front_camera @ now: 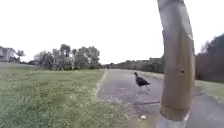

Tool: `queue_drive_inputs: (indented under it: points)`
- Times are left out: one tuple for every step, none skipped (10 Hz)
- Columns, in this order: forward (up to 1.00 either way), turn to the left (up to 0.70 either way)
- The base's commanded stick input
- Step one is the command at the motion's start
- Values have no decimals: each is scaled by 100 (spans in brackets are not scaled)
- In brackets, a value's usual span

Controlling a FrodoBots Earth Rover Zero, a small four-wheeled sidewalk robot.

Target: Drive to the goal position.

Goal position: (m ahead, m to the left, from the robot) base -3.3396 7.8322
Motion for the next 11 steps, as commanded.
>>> queue_drive_inputs:
  points:
    - [-50, 25]
    - [-50, 25]
    - [-50, 20]
    - [-50, 5]
    - [-26, 0]
    - [0, 0]
    - [0, 0]
    - [0, 0]
    - [0, 0]
    - [0, 0]
    - [0, 0]
